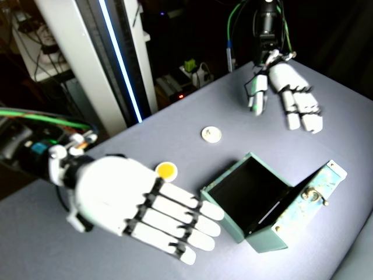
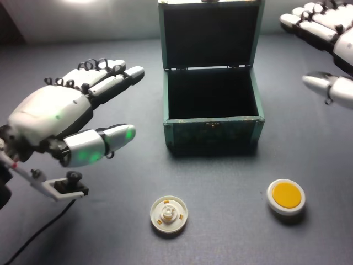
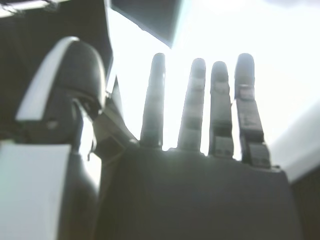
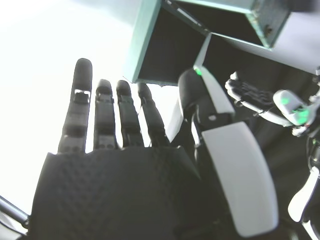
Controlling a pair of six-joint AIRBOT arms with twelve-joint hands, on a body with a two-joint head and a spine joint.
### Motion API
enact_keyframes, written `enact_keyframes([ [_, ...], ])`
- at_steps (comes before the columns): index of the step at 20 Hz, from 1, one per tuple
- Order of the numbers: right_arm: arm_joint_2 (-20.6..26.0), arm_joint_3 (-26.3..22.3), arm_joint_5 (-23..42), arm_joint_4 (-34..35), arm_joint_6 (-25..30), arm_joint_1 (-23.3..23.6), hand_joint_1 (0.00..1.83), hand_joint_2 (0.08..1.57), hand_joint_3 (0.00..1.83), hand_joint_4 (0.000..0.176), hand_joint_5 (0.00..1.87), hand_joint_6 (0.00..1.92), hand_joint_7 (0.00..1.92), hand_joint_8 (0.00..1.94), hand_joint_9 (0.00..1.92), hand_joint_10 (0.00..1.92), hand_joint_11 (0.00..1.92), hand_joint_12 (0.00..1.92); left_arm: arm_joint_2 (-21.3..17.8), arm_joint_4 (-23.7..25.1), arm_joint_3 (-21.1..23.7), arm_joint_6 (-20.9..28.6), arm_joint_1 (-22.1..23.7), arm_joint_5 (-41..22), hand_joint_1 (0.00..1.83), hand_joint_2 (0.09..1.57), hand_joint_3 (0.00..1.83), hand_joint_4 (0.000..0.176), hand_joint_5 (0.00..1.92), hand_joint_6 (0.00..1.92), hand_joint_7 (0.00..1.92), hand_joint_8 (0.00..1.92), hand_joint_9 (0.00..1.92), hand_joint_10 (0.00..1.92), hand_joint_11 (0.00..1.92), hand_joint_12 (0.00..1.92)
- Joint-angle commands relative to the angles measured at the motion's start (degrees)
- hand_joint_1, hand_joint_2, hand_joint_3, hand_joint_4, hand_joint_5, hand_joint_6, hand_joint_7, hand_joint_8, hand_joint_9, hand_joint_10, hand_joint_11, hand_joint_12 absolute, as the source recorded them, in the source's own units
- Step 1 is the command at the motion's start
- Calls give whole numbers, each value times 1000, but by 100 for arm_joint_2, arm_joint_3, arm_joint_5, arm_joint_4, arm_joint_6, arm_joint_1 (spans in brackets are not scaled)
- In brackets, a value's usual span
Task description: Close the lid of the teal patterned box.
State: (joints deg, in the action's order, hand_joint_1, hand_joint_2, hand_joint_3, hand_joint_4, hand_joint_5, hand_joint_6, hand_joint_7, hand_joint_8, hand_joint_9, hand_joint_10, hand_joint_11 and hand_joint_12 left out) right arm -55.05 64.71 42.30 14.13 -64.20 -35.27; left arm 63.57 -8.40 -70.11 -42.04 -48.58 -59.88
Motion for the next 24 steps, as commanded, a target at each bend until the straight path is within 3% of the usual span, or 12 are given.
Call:
enact_keyframes([
  [1,3,89,575,10,-61,155,542,1475,0,0,9,1,0,0,0,0,0,1404,27,78,-47,74,118,-488,120,1361,1,89,1,0,0,0,0,0,0,447],
  [2,-51,149,493,85,-206,301,469,1462,0,0,1,0,0,0,0,0,0,1421,90,180,-99,106,212,-345,167,1371,2,65,0,0,0,0,0,0,0,312],
  [4,-130,224,335,239,-583,535,295,1436,0,0,0,0,0,0,0,0,0,1409,243,314,-250,286,310,-158,178,1349,0,93,0,0,0,0,0,0,0,291],
  [7,-271,419,170,301,-673,830,160,1402,0,0,0,0,0,0,0,0,0,1815,405,509,-386,385,463,70,203,1372,1,60,7,2,0,0,0,0,0,251],
  [11,-584,813,-237,305,-673,1274,155,1399,0,4,0,0,0,0,10,34,0,1866,577,679,-585,454,688,443,112,1331,0,89,12,2,0,0,0,0,0,12],
  [12,-671,958,-358,337,-673,1352,138,1409,3,0,0,0,0,0,1,21,0,1876,671,793,-692,537,798,564,115,1363,13,76,22,6,0,0,0,0,20,12],
  [14,-804,1154,-472,435,-674,1457,97,1426,1,0,0,0,0,0,0,0,0,1780,768,969,-793,554,988,751,252,1391,5,22,57,10,35,3,21,4,0,415],
  [16,-928,1336,-666,443,-674,1619,93,1414,1,0,0,0,0,0,0,0,0,1184,860,1168,-883,564,1180,938,237,1400,2,75,57,6,57,3,70,24,0,966],
  [17,-1006,1433,-767,442,-677,1697,119,1419,1,0,0,0,0,0,0,0,0,1282,907,1190,-927,578,1227,973,224,1406,3,89,54,4,60,3,93,37,0,1180],
  [18,-1096,1526,-837,444,-678,1743,117,1422,0,0,0,0,0,0,0,0,0,1245,948,1203,-978,616,1248,989,238,1420,5,93,59,6,61,2,100,48,0,1297],
  [21,-1386,1876,-1092,617,-678,1803,52,1390,0,0,0,0,0,0,0,0,0,575,1046,1260,-1092,696,1311,1067,284,1432,2,80,91,21,74,4,98,86,0,1379],
  [24,-1515,2022,-1187,718,-678,1803,67,1415,1,0,0,0,0,0,0,0,0,891,1105,1314,-1140,696,1391,1112,321,1434,0,62,126,38,126,14,148,148,0,1427],
])
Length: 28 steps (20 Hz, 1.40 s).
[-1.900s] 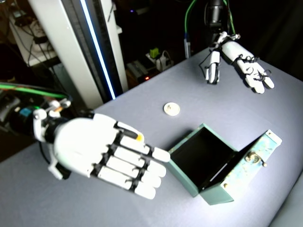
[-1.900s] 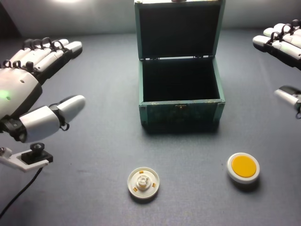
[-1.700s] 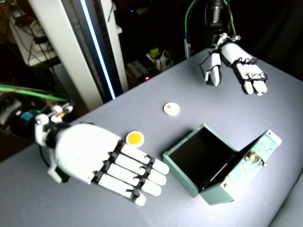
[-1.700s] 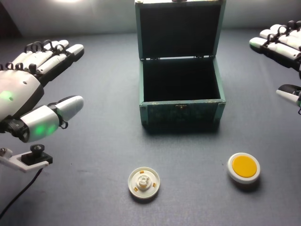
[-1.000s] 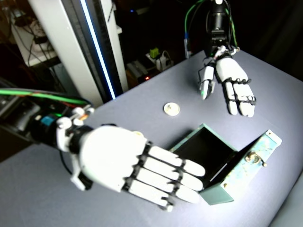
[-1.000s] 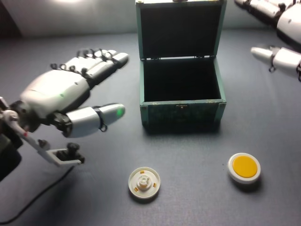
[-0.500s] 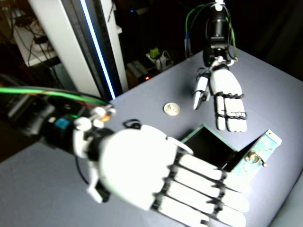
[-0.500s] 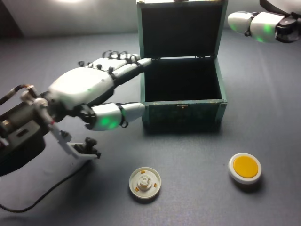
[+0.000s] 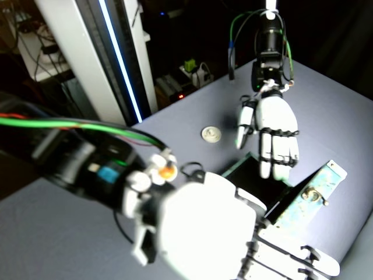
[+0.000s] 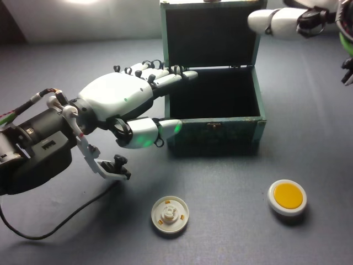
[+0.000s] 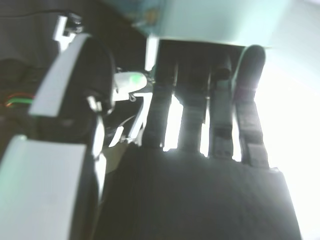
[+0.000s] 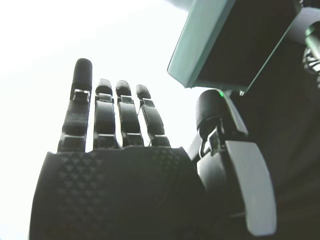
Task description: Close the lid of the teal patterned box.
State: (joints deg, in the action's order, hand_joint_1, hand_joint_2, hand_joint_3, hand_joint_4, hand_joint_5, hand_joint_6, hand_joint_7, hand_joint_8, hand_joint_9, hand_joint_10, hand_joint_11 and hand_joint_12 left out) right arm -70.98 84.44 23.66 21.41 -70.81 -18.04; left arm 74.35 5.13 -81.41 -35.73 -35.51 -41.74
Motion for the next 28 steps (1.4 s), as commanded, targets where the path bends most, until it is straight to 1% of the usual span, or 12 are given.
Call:
enact_keyframes([
  [1,37,77,644,-4,-18,80,66,1414,0,0,0,0,0,0,0,0,0,894,30,-34,-14,64,92,-698,321,1437,0,53,127,49,139,6,105,270,0,1463],
  [2,8,91,634,-4,-18,80,75,1412,0,0,0,0,0,0,0,0,0,851,38,-34,-22,69,92,-698,331,1439,1,44,129,58,146,2,58,402,0,1495],
  [4,-10,92,609,-20,-18,80,188,1394,0,0,13,4,98,25,151,77,0,1352,59,-36,-38,76,109,-697,379,1452,2,16,149,77,178,7,51,679,0,1642],
  [6,-11,79,604,-21,-18,79,234,1387,0,0,85,31,174,38,216,133,0,1532,62,-42,-39,76,119,-697,412,1457,1,12,154,91,199,7,65,829,0,1726],
  [9,-11,20,604,-77,-18,79,204,1399,0,0,275,293,339,20,83,748,0,1647,72,-99,-55,76,108,-715,360,1461,2,25,114,119,169,8,2,750,0,1670],
  [11,-11,-7,604,-131,-18,79,218,1413,1,0,198,876,408,32,53,924,0,1676,67,-130,-65,76,103,-727,272,1452,0,57,78,131,136,9,0,645,0,1594],
  [12,-11,-28,605,-144,-18,79,234,1416,2,0,153,1197,521,129,128,1200,26,1840,65,-156,-69,76,99,-739,254,1446,0,60,71,155,150,10,11,716,0,1624],
  [14,-11,-48,606,-150,-18,79,228,1426,0,0,144,1360,314,1152,217,1663,223,1918,65,-180,-72,76,94,-750,362,1438,0,28,87,190,150,5,0,632,0,1486],
  [18,-11,-200,667,-183,-18,79,155,1434,0,0,146,539,302,808,177,1286,0,1921,49,-250,-74,75,64,-781,433,1426,0,0,83,179,63,4,0,310,0,1297],
  [20,-9,-292,727,-213,-18,79,133,1424,0,0,208,396,501,1006,397,1469,229,1921,32,-300,-70,75,28,-824,403,1425,0,0,81,151,30,2,0,238,0,1218],
  [24,217,-551,883,-334,-18,46,175,1406,1,0,168,1071,440,1223,423,1607,394,1921,-55,-374,16,75,-64,-971,361,1431,0,10,86,104,14,1,19,200,0,1165],
  [28,392,-784,1025,-466,-17,-66,138,1412,0,0,183,1132,496,1246,469,1593,413,1921,-101,-472,75,75,-185,-1090,291,1434,2,22,91,87,33,9,20,196,0,1152],
])
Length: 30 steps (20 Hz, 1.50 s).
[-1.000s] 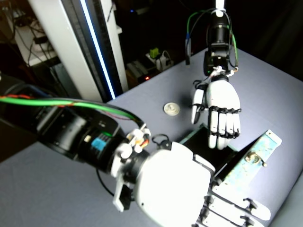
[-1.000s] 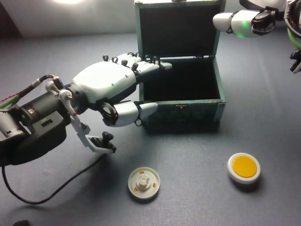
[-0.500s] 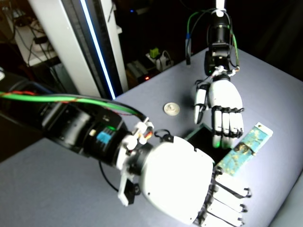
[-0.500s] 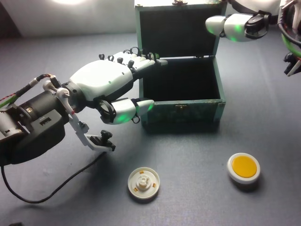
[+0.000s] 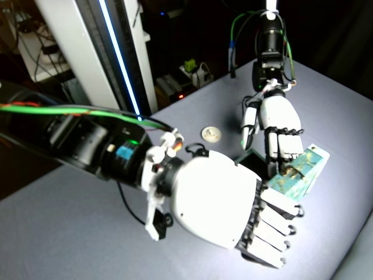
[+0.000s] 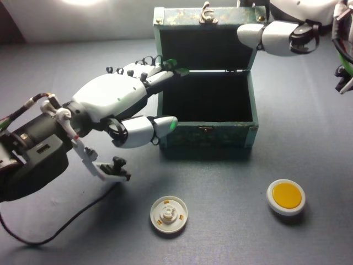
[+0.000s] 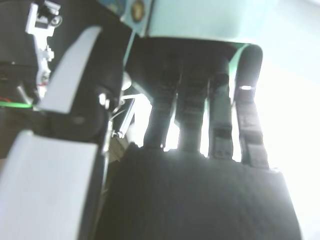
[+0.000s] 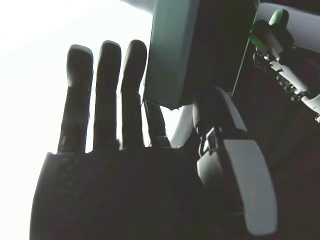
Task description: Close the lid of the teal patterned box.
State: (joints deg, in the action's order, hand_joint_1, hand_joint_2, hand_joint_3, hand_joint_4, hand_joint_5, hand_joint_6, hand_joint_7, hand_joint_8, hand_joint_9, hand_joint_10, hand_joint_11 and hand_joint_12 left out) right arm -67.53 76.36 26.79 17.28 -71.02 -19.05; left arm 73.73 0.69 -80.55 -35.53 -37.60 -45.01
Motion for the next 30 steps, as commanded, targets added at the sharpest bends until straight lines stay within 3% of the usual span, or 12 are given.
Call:
enact_keyframes([
  [1,96,-50,754,-97,7,6,117,1416,1,0,186,1073,498,1143,454,1520,347,1921,-60,-61,18,56,-14,-813,290,1434,1,22,96,80,45,8,35,202,0,1205],
  [7,451,-541,1151,-407,181,-293,54,1431,2,0,101,1139,359,1072,362,1505,282,1921,-156,-177,160,56,-212,-1051,341,1429,1,17,110,46,91,3,32,297,0,1311],
  [11,668,-748,1483,-668,664,-533,74,1425,0,0,84,883,308,1014,282,1497,185,1921,-190,-249,218,56,-325,-1160,351,1435,1,10,119,40,109,4,29,293,0,1175],
  [13,699,-808,1561,-675,724,-654,125,1421,0,0,51,1167,303,1038,277,1530,265,1921,-211,-294,249,56,-390,-1205,343,1430,0,18,120,33,98,9,18,206,0,1013],
  [15,740,-860,1658,-725,818,-728,103,1433,3,0,33,1163,280,1089,248,1564,245,1921,-235,-305,298,56,-458,-1252,325,1435,2,27,125,32,94,7,14,180,0,980],
  [21,982,-1148,2059,-738,999,-1082,56,1412,0,0,0,992,228,864,107,1284,3,1908,-261,-399,413,57,-709,-1348,334,1447,2,32,152,30,131,8,74,180,0,1181],
  [24,1033,-1237,2192,-739,1113,-1254,99,1419,1,0,4,1207,213,830,16,1355,0,1920,-372,-359,570,57,-853,-1449,251,1420,0,55,150,19,143,6,74,163,0,1164],
  [26,1062,-1294,2235,-781,1160,-1335,52,1411,0,0,7,1186,210,829,37,1305,0,1905,-462,-329,682,57,-942,-1544,277,1453,2,35,188,22,264,17,157,291,0,1437],
  [27,1075,-1319,2251,-801,1189,-1375,27,1395,0,0,8,1103,194,750,14,1244,0,1848,-502,-322,734,57,-997,-1591,309,1458,0,34,202,25,242,6,114,291,0,1336],
  [28,1090,-1356,2267,-802,1192,-1425,40,1337,0,0,45,776,176,393,0,887,0,1660,-547,-284,794,57,-1058,-1625,268,1454,0,14,186,13,197,7,80,251,0,1115],
  [29,1095,-1373,2268,-802,1195,-1454,40,1337,0,0,45,776,176,393,0,887,0,1660,-574,-269,833,57,-1101,-1644,268,1454,0,14,186,13,197,7,80,251,0,1115],
  [30,1102,-1400,2288,-802,1196,-1504,73,1320,0,0,70,757,228,339,0,980,0,1685,-602,-258,887,57,-1161,-1680,252,1441,0,47,185,12,195,5,65,237,0,1160],
])
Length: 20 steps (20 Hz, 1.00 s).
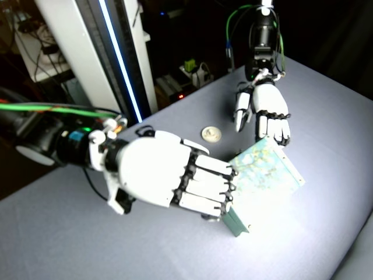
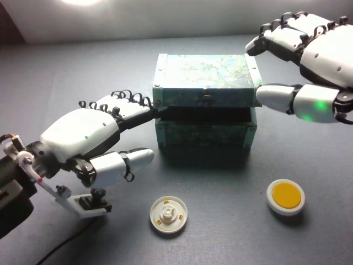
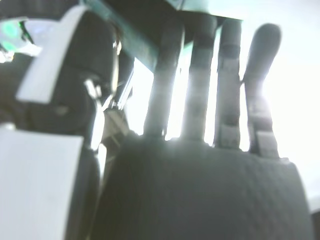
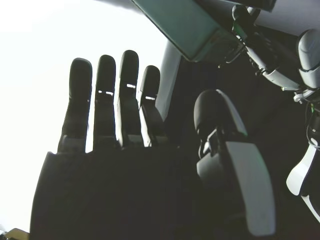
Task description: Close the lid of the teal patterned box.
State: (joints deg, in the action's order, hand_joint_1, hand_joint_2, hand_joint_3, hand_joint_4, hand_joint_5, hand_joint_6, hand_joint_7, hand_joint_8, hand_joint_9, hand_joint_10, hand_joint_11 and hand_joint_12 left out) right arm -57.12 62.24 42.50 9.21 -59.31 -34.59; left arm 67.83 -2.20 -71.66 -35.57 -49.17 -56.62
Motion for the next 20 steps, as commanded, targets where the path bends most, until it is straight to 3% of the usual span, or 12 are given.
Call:
enact_keyframes([
  [1,66,-7,737,4,40,9,91,1342,0,0,72,894,265,440,3,1128,0,1784,-25,34,35,63,-53,-553,242,1454,2,51,193,14,210,10,104,266,0,1342],
  [2,66,-17,759,5,87,-43,150,1364,2,0,72,992,233,533,0,1139,0,1845,-38,41,73,67,-106,-581,309,1454,0,51,206,18,335,28,184,739,0,1711],
  [8,116,-34,957,5,455,-339,4,1372,0,0,138,560,305,244,23,936,0,1671,-228,128,303,128,-342,-875,327,1454,3,0,363,81,568,112,288,1004,49,1814],
  [9,151,-63,1015,5,457,-358,0,1378,4,0,155,489,338,187,59,930,0,1672,-286,128,357,125,-382,-1019,330,1435,0,0,394,38,531,548,375,1366,259,1891],
  [11,243,-138,1165,7,457,-406,0,1368,0,0,152,487,362,179,113,937,0,1689,-437,125,499,56,-458,-1328,297,1443,0,0,391,21,434,741,335,1415,247,1911],
  [12,306,-191,1269,44,457,-456,0,1404,5,0,125,629,405,215,145,1047,0,1739,-542,125,615,-44,-493,-1522,202,1440,0,40,367,6,360,617,198,1173,72,1845],
  [13,353,-233,1364,74,457,-507,4,1432,4,0,46,832,367,583,162,1282,0,1899,-609,125,679,-117,-520,-1663,60,1449,0,48,309,2,318,193,156,598,2,1464],
  [14,400,-280,1477,92,457,-569,4,1432,4,0,46,832,367,583,162,1282,0,1899,-666,120,731,-166,-545,-1787,60,1449,0,48,309,2,318,193,156,598,2,1464],
  [16,564,-429,1791,116,456,-736,25,1439,3,0,1,763,249,730,145,1237,0,1860,-785,28,827,-309,-612,-2032,128,1459,0,35,134,2,192,14,126,254,0,1016],
  [18,744,-582,2145,182,452,-917,2,1436,2,0,0,556,108,472,5,814,0,1672,-854,-165,873,-429,-697,-2221,115,1492,5,44,8,0,34,0,40,151,0,735],
  [19,842,-662,2329,228,452,-1022,0,1432,0,0,0,305,56,307,0,517,0,1539,-882,-277,883,-476,-740,-2306,195,1494,2,39,1,0,6,0,7,29,0,266],
  [20,936,-739,2518,252,448,-1113,0,1439,1,0,0,148,33,197,0,342,0,1437,-911,-379,894,-521,-774,-2383,244,1491,0,57,0,0,0,0,1,5,0,191],
])
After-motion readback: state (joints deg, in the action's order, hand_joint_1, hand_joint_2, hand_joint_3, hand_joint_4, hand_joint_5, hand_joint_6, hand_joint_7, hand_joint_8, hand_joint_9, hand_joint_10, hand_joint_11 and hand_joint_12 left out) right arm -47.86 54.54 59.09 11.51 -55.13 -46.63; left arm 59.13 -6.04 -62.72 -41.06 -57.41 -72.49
